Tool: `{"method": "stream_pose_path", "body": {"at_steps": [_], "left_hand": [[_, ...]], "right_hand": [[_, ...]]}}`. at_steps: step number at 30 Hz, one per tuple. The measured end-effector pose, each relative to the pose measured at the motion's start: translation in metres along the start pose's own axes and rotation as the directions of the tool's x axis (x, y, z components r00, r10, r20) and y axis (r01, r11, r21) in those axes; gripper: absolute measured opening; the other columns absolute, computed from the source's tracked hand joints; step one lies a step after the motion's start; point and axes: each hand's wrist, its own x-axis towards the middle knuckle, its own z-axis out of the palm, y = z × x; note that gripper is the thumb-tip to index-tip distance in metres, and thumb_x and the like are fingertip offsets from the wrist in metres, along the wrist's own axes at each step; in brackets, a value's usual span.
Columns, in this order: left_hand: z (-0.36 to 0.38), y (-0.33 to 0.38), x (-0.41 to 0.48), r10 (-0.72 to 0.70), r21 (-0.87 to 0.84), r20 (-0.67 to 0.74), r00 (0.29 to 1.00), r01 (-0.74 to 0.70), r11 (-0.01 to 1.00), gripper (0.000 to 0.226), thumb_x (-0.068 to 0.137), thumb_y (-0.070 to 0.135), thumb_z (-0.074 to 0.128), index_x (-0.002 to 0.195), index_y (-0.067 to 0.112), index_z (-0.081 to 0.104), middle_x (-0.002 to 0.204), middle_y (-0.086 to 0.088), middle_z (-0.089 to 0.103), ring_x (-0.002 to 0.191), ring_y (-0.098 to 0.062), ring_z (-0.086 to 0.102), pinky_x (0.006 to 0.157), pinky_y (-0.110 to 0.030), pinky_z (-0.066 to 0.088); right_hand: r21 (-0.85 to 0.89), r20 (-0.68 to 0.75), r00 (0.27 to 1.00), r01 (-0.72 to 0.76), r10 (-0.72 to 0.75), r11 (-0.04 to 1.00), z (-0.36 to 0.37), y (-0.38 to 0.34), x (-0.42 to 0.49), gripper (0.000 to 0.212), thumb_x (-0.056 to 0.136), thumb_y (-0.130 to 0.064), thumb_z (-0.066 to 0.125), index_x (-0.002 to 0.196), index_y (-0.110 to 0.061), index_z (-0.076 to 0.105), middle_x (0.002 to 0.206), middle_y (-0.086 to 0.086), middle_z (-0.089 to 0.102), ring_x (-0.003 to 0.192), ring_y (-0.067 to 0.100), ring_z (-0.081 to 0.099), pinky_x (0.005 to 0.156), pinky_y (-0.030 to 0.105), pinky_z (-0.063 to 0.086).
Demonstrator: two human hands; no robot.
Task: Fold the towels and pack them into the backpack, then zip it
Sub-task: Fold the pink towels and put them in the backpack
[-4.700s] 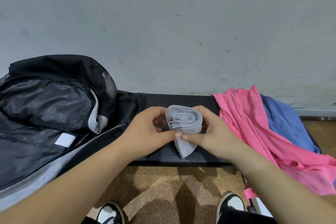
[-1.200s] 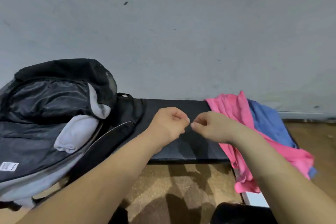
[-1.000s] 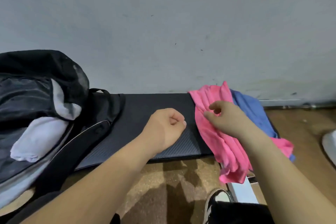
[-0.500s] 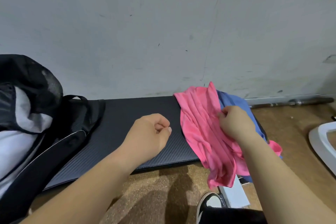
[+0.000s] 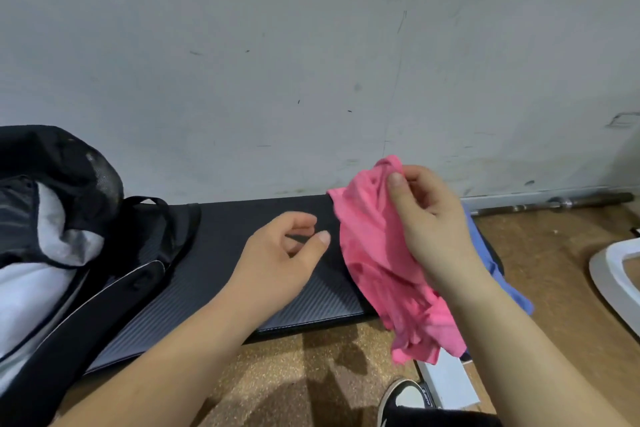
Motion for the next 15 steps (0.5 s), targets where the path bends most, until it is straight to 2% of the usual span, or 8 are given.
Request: {"method": "stream_pose_path", "body": {"at_steps": [3,4,6,8,11,13,15], "left_hand": [[-0.003,0.013,-0.003,-0.048,-0.276,0.078,0.996,0.067,0.959,0.032,0.092,0.042,0.075,0.122,0.034,0.071,0.114,0.014,0.078,0.104,-0.005,0.074,0.089,-0.031,0.061],[-0.005,0.015,-0.004,-0.06,-0.35,0.093,0.994,0.089,0.932,0.031,0.093,0.037,0.074,0.123,0.03,0.071,0.112,0.01,0.08,0.106,-0.011,0.076,0.089,-0.033,0.06],[-0.012,0.017,-0.005,-0.064,-0.45,0.034,0.997,0.073,0.89,0.024,0.096,0.024,0.073,0.12,0.021,0.074,0.109,0.0,0.082,0.107,-0.02,0.077,0.095,-0.038,0.058],[-0.026,0.014,-0.003,-0.063,-0.456,-0.109,0.992,0.006,0.89,0.015,0.098,0.015,0.071,0.11,0.019,0.077,0.107,-0.007,0.081,0.109,-0.025,0.075,0.102,-0.046,0.057],[-0.054,0.01,0.001,-0.074,-0.423,-0.276,0.958,-0.052,0.905,0.011,0.096,0.014,0.07,0.099,0.021,0.078,0.109,-0.014,0.078,0.115,-0.029,0.072,0.108,-0.053,0.052],[-0.072,0.008,-0.002,-0.035,-0.368,-0.24,0.97,-0.057,0.928,0.015,0.095,0.01,0.071,0.099,0.021,0.079,0.109,-0.014,0.078,0.113,-0.029,0.073,0.106,-0.052,0.054],[-0.085,0.004,-0.01,0.033,-0.247,-0.087,0.996,-0.053,0.967,0.026,0.092,-0.001,0.07,0.103,0.02,0.081,0.106,-0.01,0.08,0.11,-0.026,0.074,0.103,-0.048,0.056]], "right_hand": [[0.179,0.191,0.981,-0.061,0.026,0.982,0.024,-0.015,-0.015,0.014,0.101,-0.016,0.065,0.105,-0.017,0.078,0.096,-0.003,0.078,0.088,0.006,0.066,0.08,0.02,0.052],[0.221,0.258,0.966,-0.08,0.021,0.972,0.031,-0.018,-0.018,0.015,0.1,-0.016,0.065,0.106,-0.016,0.078,0.096,-0.001,0.078,0.088,0.006,0.067,0.079,0.021,0.054],[0.275,0.377,0.926,-0.132,0.02,0.952,0.042,-0.023,-0.021,0.017,0.098,-0.023,0.064,0.104,-0.025,0.079,0.085,-0.005,0.073,0.077,0.007,0.063,0.067,0.022,0.053],[0.231,0.402,0.914,-0.164,0.06,0.959,0.048,-0.02,-0.02,0.021,0.101,-0.02,0.062,0.106,-0.033,0.077,0.08,-0.011,0.072,0.076,0.008,0.065,0.062,0.026,0.056],[-0.081,0.306,0.948,-0.07,0.091,0.994,0.053,-0.004,-0.014,0.02,0.103,-0.018,0.062,0.112,-0.031,0.074,0.091,-0.019,0.075,0.091,0.003,0.071,0.077,0.027,0.059],[-0.136,0.28,0.957,-0.04,0.077,0.99,0.061,-0.002,-0.017,0.024,0.101,-0.023,0.064,0.124,-0.027,0.07,0.108,-0.019,0.073,0.097,-0.007,0.067,0.085,0.015,0.051],[-0.045,0.298,0.951,-0.073,0.083,0.996,0.071,-0.007,-0.022,0.037,0.101,-0.027,0.065,0.137,-0.03,0.061,0.126,-0.023,0.065,0.11,-0.014,0.061,0.087,0.005,0.046]]}}
